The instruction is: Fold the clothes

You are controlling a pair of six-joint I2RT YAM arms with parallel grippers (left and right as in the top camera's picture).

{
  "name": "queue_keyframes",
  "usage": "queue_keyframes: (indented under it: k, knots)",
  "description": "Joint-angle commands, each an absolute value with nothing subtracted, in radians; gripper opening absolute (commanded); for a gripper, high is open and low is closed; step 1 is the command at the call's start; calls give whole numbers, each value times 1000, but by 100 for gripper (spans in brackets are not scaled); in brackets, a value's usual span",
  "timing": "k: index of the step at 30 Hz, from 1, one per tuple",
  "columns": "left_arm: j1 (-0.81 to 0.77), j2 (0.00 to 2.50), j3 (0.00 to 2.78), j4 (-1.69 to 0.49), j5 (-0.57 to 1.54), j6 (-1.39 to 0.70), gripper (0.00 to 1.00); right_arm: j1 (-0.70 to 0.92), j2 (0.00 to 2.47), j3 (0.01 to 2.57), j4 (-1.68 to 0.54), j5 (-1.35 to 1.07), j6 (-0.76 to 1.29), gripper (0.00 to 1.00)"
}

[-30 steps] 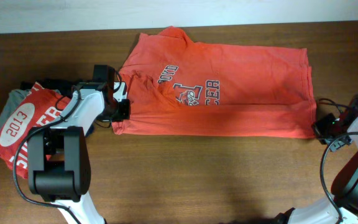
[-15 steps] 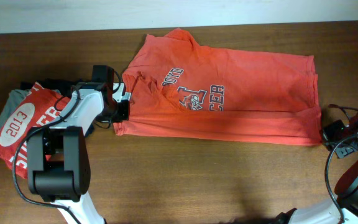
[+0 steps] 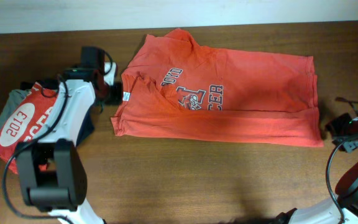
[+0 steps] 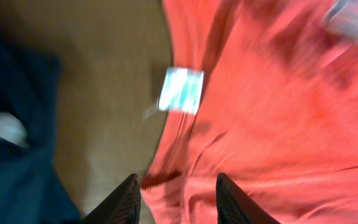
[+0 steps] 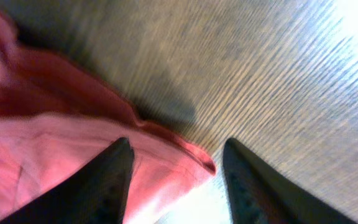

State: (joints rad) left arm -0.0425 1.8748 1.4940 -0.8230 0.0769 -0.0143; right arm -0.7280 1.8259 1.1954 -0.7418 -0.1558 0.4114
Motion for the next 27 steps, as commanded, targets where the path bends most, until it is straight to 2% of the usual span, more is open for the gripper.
queue_keyframes:
  k: [1, 4, 9, 12, 16, 21, 27]
  knots:
    - [-52, 1839, 1529, -799, 177, 73, 40, -733, 1782, 1261, -775, -175, 396, 57]
    - [-78, 1842, 1529, -767, 229, 154, 44, -726, 1764, 1291, -789, -292, 309, 59]
    - [-104, 1879, 1529, -701, 221, 174, 45, -662, 1755, 1315, -781, -753, 35, 58]
    - [-104, 1935, 1529, -693, 222, 174, 40, -572, 1755, 1315, -783, -925, -27, 50]
    - [-104, 2013, 1529, -630, 244, 174, 36, -414, 1756, 1315, -782, -931, -59, 49]
    - [-104, 2087, 1529, -571, 305, 170, 36, -187, 1759, 1315, -714, -888, -101, 68]
    - [-104, 2160, 1529, -581, 304, 170, 36, 82, 1792, 1315, -496, -641, -34, 74]
